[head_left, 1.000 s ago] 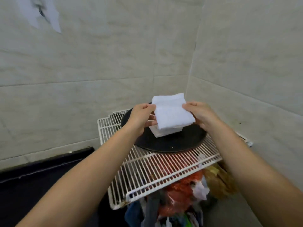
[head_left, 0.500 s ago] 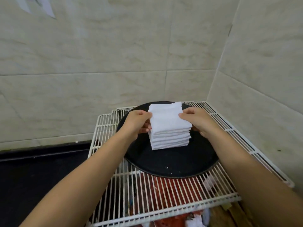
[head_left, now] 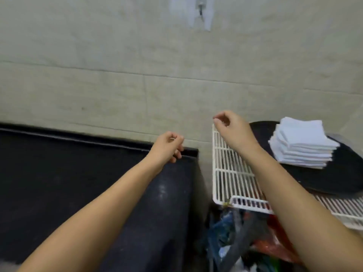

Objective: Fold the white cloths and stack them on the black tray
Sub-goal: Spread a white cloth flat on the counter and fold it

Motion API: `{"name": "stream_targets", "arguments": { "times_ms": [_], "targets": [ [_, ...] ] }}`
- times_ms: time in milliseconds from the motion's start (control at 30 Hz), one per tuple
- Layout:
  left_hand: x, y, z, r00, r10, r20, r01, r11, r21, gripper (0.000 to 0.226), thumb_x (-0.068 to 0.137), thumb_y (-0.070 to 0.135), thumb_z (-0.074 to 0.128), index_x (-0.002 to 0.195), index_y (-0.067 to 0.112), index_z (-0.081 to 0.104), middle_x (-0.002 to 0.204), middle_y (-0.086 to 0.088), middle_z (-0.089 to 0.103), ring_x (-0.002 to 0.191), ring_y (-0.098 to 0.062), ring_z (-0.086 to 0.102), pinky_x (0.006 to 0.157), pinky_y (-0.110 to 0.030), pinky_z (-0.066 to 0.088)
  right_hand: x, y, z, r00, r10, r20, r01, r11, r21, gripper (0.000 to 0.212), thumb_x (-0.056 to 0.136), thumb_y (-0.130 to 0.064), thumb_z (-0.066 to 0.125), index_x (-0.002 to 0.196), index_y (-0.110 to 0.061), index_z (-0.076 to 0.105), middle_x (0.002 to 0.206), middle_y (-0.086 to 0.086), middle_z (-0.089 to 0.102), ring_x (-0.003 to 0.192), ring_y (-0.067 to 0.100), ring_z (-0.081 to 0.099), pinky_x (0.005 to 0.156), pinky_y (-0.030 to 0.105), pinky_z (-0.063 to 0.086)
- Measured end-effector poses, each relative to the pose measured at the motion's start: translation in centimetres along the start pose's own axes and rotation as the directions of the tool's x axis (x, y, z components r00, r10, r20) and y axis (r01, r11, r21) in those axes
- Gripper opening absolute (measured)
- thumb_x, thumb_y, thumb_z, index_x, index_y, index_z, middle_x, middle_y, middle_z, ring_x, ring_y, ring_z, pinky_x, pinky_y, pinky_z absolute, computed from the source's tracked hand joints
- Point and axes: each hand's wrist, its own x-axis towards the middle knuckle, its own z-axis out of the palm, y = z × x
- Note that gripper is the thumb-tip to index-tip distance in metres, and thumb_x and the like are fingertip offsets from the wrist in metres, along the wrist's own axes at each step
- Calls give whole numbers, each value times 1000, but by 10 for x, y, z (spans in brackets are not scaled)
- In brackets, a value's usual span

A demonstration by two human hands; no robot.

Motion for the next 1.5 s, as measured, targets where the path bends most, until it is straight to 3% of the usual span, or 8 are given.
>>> {"name": "stream_targets", "arguments": {
  "times_ms": [133,300,367,467,733,1167,1500],
  "targets": [
    [-66,-60,-155,981,-25,-193,64,978,200,15,96,18,49,81,14,52,68,-1,56,48,-9,51,41,-20,39,-45,-89,149,946,-121,301,109,992,57,17,93,-18,53,100,-9,66,89,-1,60,81,15,55,68,23,35],
    [-166,-125,-322,859,-127,-496,308,902,303,10,92,21,51,84,17,57,73,1,60,62,-13,55,59,-31,48,-109,-198,308,772,-245,587,233,968,97,21,95,-29,46,105,-19,62,104,1,56,93,19,59,86,37,48],
    [-203,-144,-372,807,-130,-575,396,842,365,8,91,23,53,84,24,57,76,3,62,70,-14,58,69,-32,49,-131,-239,357,707,-312,635,311,943,116,23,96,-31,45,107,-19,61,107,1,56,96,20,58,88,38,47],
    [-246,-172,-431,749,-157,-644,502,769,396,7,92,23,54,94,19,59,90,-1,66,81,-16,60,75,-28,46,-156,-292,419,613,-417,671,436,887,153,23,97,-29,42,107,-18,61,106,0,56,97,21,58,88,36,45],
    [-267,-232,-555,641,-148,-753,557,764,324,10,92,15,52,94,14,62,96,-5,65,84,-16,57,72,-21,39,-165,-373,561,457,-517,724,595,783,183,24,98,-27,39,107,-20,60,109,-2,57,101,20,56,87,35,40],
    [-255,-306,-833,542,-236,-807,662,711,237,16,93,14,48,99,11,62,98,-6,63,86,-17,56,75,-24,40,-129,-562,787,311,-546,778,676,702,222,25,98,-27,39,110,-20,60,111,-1,57,102,19,56,86,33,40],
    [-223,-358,-1050,679,-249,-690,619,700,356,16,90,14,48,98,14,63,87,0,60,77,-15,54,73,-29,45,-110,-684,940,427,-405,808,594,800,86,24,99,-27,38,108,-20,59,109,0,55,100,19,58,83,33,45]
  ]
}}
